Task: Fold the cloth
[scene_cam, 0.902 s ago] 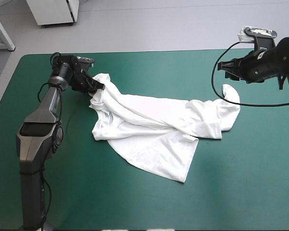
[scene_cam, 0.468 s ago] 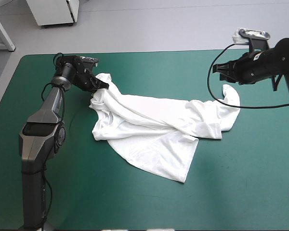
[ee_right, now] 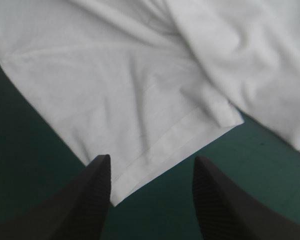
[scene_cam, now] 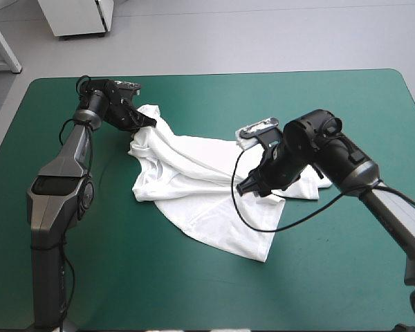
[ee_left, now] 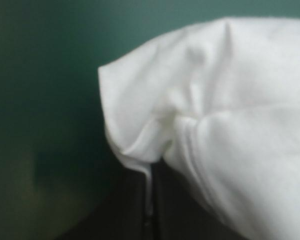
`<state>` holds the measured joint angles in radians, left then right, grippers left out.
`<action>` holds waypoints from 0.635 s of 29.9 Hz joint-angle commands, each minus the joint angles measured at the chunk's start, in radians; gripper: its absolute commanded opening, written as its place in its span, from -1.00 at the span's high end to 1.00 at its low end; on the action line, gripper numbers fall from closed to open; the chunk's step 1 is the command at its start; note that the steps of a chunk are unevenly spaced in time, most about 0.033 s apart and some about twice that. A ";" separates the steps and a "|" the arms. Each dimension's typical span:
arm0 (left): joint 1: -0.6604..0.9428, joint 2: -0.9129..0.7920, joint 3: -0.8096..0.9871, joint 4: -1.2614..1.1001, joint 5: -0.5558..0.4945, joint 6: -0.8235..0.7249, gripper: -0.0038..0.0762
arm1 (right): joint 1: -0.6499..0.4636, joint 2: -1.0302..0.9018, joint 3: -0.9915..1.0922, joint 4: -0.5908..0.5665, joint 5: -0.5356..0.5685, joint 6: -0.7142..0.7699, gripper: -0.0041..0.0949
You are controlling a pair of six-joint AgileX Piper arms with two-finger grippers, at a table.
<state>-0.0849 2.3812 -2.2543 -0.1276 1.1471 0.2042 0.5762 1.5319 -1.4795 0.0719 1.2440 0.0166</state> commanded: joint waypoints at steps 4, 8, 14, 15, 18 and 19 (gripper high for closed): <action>0.006 -0.052 -0.018 -0.006 -0.001 -0.007 0.96 | 0.100 -0.148 0.136 -0.030 0.005 0.073 -0.13; 0.006 -0.052 -0.018 -0.024 -0.004 -0.007 0.96 | 0.172 -0.177 0.238 -0.128 -0.017 0.136 -0.13; 0.006 -0.052 -0.018 -0.028 0.021 -0.007 0.96 | 0.249 -0.175 0.363 -0.144 -0.204 0.306 -0.13; 0.006 -0.052 -0.018 -0.028 0.021 -0.007 0.96 | 0.255 -0.175 0.380 -0.144 -0.212 0.325 -0.13; 0.006 -0.052 -0.018 -0.032 0.021 -0.007 0.96 | 0.270 -0.175 0.418 -0.118 -0.229 0.327 -0.13; 0.006 -0.052 -0.018 -0.037 0.019 -0.007 0.96 | 0.270 -0.175 0.427 -0.095 -0.237 0.329 -0.13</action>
<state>-0.0792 2.3812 -2.2543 -0.1491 1.1526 0.2032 0.8383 1.3885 -1.0559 -0.0472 1.0480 0.3312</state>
